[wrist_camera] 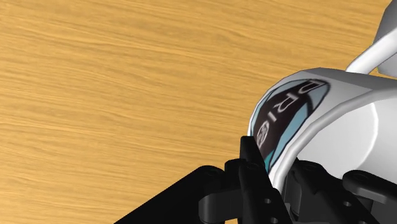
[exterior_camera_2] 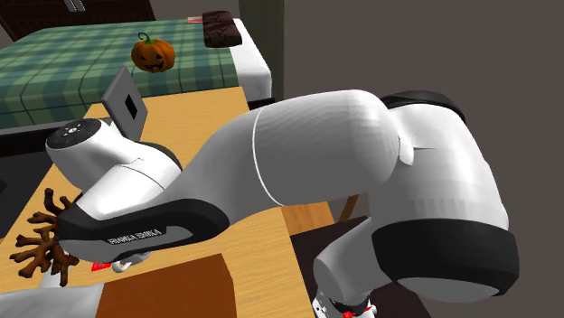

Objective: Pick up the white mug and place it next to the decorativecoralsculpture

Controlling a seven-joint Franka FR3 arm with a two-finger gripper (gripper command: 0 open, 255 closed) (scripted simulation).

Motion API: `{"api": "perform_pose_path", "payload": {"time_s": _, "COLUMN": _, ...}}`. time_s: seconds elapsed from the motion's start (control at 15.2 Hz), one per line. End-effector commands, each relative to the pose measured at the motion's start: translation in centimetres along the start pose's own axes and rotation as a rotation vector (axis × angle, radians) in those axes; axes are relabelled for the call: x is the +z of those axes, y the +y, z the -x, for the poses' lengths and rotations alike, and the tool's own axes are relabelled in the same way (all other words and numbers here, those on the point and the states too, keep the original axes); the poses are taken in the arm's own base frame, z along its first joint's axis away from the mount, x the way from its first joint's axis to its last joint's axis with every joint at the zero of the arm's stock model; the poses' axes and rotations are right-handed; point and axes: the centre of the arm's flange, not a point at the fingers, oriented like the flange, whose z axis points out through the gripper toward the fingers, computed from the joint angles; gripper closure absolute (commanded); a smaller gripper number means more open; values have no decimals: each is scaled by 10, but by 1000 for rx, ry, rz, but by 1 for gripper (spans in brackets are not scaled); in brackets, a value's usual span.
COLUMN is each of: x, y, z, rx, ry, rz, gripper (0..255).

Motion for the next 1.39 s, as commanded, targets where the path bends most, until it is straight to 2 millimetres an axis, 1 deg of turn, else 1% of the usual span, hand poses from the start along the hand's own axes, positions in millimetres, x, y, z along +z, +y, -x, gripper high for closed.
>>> {"api": "perform_pose_path", "payload": {"time_s": 0.0, "x": 11, "y": 1, "z": 1, "rx": 0, "ry": 1, "rz": 0, "gripper": 255}}
{"api": "perform_pose_path", "payload": {"time_s": 1.25, "x": 110, "y": 9, "z": 13, "rx": 0, "ry": 1, "rz": 0, "gripper": 255}}
{"api": "perform_pose_path", "payload": {"time_s": 1.32, "x": 113, "y": 9, "z": 14, "rx": 0, "ry": 1, "rz": 0, "gripper": 255}}
